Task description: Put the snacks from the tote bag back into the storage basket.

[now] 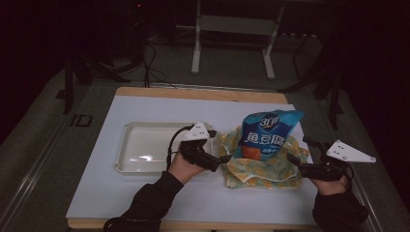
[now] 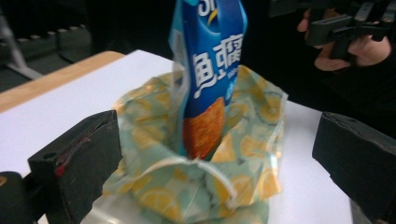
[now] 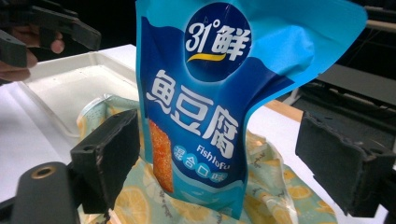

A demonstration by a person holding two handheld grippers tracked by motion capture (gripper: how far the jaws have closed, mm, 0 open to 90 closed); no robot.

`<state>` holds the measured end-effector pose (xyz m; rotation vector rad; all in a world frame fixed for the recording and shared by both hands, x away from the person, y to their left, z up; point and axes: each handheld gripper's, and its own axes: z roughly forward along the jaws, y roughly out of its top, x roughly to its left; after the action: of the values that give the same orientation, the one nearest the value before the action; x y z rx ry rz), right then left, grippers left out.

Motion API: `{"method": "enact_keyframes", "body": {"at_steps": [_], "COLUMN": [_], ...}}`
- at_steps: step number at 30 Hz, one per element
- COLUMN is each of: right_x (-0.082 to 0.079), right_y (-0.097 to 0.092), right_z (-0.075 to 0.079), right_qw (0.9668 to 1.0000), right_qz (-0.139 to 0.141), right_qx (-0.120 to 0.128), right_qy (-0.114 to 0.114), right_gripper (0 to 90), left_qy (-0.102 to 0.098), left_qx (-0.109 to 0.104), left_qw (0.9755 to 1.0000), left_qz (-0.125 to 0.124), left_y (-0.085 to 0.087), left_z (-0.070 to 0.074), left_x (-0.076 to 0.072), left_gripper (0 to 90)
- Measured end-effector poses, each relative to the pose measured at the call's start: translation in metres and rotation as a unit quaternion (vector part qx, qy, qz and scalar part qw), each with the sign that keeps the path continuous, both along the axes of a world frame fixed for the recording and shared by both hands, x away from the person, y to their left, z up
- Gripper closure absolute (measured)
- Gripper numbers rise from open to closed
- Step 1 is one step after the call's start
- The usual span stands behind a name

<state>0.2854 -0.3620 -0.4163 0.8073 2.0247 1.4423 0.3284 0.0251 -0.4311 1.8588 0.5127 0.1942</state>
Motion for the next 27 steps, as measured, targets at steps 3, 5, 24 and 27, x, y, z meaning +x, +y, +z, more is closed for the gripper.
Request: {"method": "enact_keyframes", "body": {"at_steps": [3, 5, 24, 27], "right_x": [0.004, 0.007, 0.040, 0.044], "right_y": [0.002, 0.003, 0.020, 0.024], "right_z": [-0.002, -0.004, -0.020, -0.021], "right_qw": [1.0000, 1.0000, 0.9992, 0.9991], "right_qz": [-0.003, -0.002, -0.011, -0.011], "right_qx": [0.000, 0.001, -0.006, -0.010], "right_qy": [0.006, 0.010, 0.039, 0.040], "right_gripper": [14.3, 14.3, 22.3, 23.8], "left_qy": [0.000, 0.000, 0.002, 0.002], "left_qx": [0.006, 0.007, 0.010, 0.010], "left_qw": [1.0000, 1.0000, 0.9999, 0.9999], "left_qz": [-0.001, -0.004, 0.002, 0.005], "left_y": [-0.007, -0.017, -0.059, -0.062], "left_z": [0.000, -0.001, -0.012, -0.014], "left_x": [0.003, 0.008, 0.039, 0.041], "left_gripper": [1.7, 2.2, 15.9, 20.3]}}
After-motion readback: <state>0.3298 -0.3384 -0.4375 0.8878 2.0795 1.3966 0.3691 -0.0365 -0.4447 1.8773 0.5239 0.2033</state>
